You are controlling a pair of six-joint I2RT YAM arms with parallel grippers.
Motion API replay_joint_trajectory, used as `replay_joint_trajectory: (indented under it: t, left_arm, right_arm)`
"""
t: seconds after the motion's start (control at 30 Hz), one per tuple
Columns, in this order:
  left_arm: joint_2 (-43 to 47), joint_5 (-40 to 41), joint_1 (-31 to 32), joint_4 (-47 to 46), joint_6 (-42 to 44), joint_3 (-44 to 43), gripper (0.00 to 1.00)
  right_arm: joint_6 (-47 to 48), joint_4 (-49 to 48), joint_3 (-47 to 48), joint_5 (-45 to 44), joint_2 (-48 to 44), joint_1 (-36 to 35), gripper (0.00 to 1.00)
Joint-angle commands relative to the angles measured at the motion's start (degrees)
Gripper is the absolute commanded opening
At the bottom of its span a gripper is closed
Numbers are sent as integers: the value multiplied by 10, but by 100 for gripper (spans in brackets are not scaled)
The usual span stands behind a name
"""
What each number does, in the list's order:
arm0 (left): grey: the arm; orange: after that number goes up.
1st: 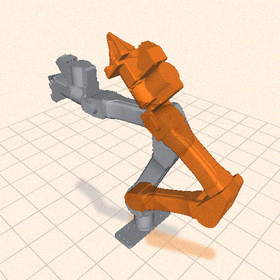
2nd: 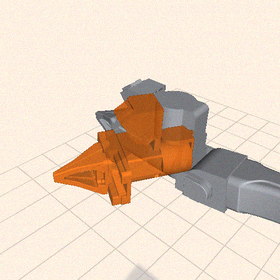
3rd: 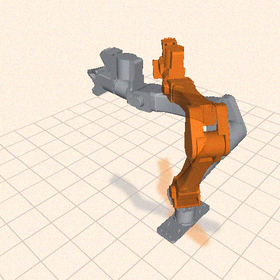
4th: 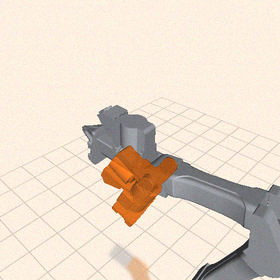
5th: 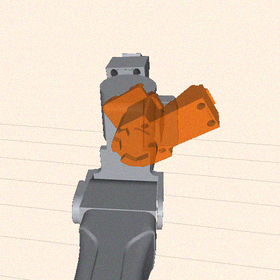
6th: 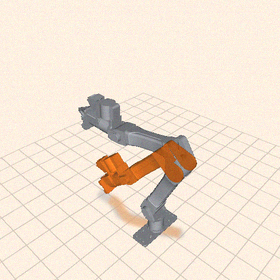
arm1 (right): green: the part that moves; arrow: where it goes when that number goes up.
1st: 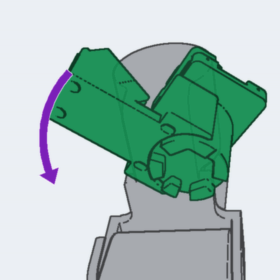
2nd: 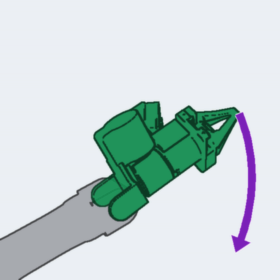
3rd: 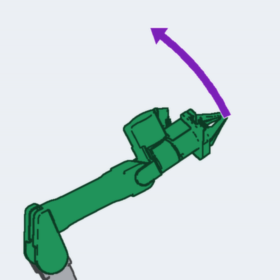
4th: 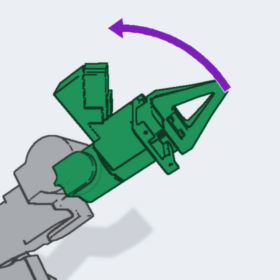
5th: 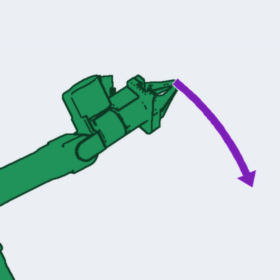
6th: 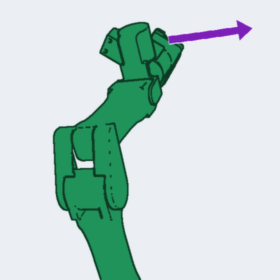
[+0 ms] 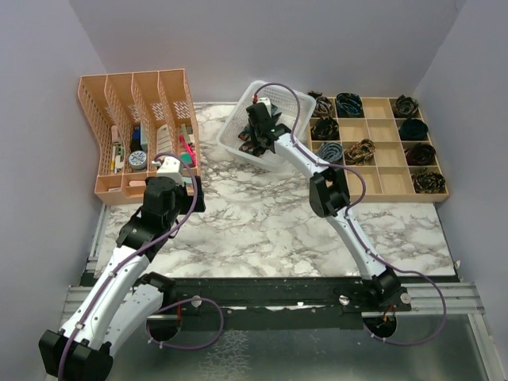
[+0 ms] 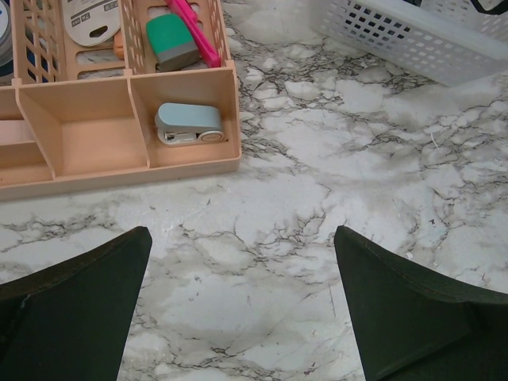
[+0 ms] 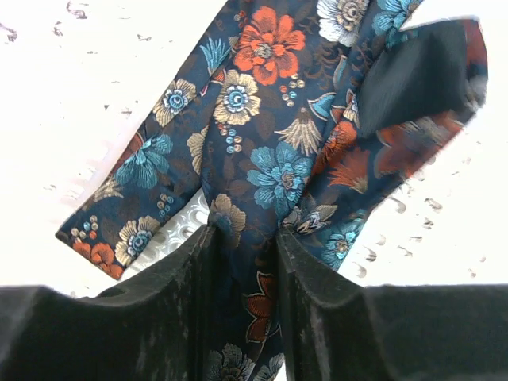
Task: Roll the ties
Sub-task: Pick up the tie from the bin.
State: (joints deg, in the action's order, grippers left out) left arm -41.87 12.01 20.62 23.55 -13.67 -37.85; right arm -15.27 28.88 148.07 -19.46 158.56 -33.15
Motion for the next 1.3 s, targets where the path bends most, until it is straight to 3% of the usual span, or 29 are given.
replay_joint_trajectory:
  t: [0.0, 0.37, 0.63, 0.8, 1.17, 1.27]
  left_arm:
    - [-3, 11, -2, -8, -3, -3, 99]
    - [-12, 4, -1, -10, -2, -4, 99]
    - [-10, 2, -2, -10, -2, -3, 99]
    - [-12, 2, -1, -10, -2, -4, 99]
    - [-11, 11, -2, -12, -5, -4, 99]
    - [-8, 25, -2, -10, -8, -4, 99]
  right_arm:
    - [14, 12, -13, -21, 5, 0, 29]
    - [79, -40, -19, 7, -131, 0, 1]
    - [75, -12, -14, 63, -165, 1, 1]
    - [76, 17, -16, 101, -243, 4, 1]
    - [66, 57, -113, 318, -432, 7, 0]
    - [59, 29, -187, 413, -492, 4, 0]
